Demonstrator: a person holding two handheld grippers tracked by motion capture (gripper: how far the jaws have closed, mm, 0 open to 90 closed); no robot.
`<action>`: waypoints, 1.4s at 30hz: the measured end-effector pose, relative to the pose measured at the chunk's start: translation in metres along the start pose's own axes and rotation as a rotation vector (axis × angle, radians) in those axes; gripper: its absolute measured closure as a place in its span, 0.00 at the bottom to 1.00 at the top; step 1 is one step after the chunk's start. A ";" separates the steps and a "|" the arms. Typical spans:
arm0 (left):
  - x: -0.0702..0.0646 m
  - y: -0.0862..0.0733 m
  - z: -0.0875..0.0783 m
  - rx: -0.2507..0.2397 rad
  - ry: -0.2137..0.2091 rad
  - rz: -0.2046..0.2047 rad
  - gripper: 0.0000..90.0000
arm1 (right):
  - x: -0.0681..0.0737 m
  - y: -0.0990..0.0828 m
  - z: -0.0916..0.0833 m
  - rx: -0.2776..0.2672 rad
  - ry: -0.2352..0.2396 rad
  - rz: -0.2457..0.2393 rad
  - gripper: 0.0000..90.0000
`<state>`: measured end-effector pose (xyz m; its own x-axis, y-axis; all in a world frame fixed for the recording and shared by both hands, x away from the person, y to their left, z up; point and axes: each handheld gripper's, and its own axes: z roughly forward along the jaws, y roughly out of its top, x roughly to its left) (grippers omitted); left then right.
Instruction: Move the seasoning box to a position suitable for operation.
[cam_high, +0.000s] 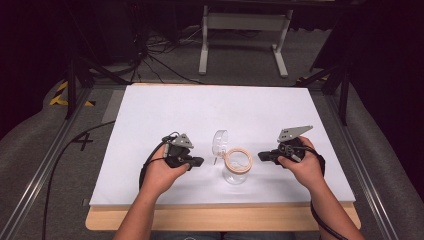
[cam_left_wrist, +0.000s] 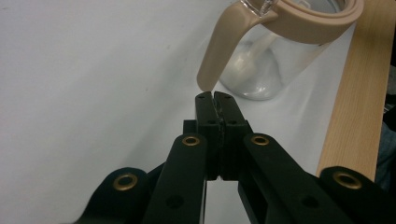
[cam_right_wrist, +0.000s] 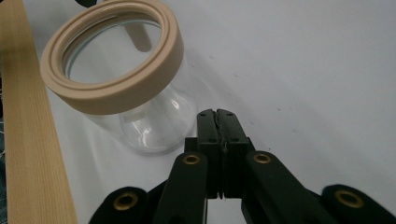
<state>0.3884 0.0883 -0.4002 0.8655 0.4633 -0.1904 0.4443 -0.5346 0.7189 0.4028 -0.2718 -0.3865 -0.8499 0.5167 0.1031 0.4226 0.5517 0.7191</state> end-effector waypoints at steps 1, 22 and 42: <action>-0.001 0.000 0.003 0.004 -0.010 0.005 1.00 | 0.001 0.000 0.001 0.002 0.002 -0.003 1.00; 0.009 0.003 0.027 -0.109 -0.079 0.022 1.00 | 0.002 -0.005 -0.003 -0.011 -0.004 0.014 1.00; 0.024 0.011 0.043 -0.200 0.010 -0.021 1.00 | 0.011 -0.003 0.008 -0.017 -0.003 0.015 1.00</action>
<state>0.4239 0.0628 -0.4258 0.8539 0.4801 -0.2009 0.4066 -0.3745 0.8334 0.3946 -0.2626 -0.3931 -0.8426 0.5268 0.1120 0.4298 0.5324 0.7293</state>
